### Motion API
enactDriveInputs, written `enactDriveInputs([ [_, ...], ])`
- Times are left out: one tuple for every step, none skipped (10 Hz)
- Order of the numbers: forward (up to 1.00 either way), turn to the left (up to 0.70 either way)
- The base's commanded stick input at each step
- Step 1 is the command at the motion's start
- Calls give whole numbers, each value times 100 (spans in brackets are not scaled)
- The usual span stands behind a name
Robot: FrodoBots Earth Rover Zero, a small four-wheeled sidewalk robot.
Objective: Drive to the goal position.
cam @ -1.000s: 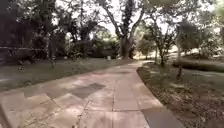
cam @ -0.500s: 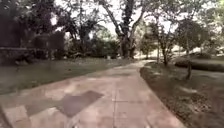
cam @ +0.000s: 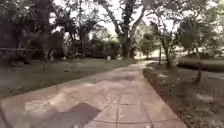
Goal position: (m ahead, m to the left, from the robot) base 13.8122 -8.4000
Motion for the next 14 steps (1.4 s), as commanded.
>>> enactDriveInputs([
  [80, -27],
  [80, -9],
  [80, 0],
  [80, 0],
  [80, 0],
  [80, 0],
  [80, 0],
  [80, 0],
  [80, 0],
  [80, 0],
  [80, 0],
  [80, -2],
  [80, -13],
  [80, -32],
])
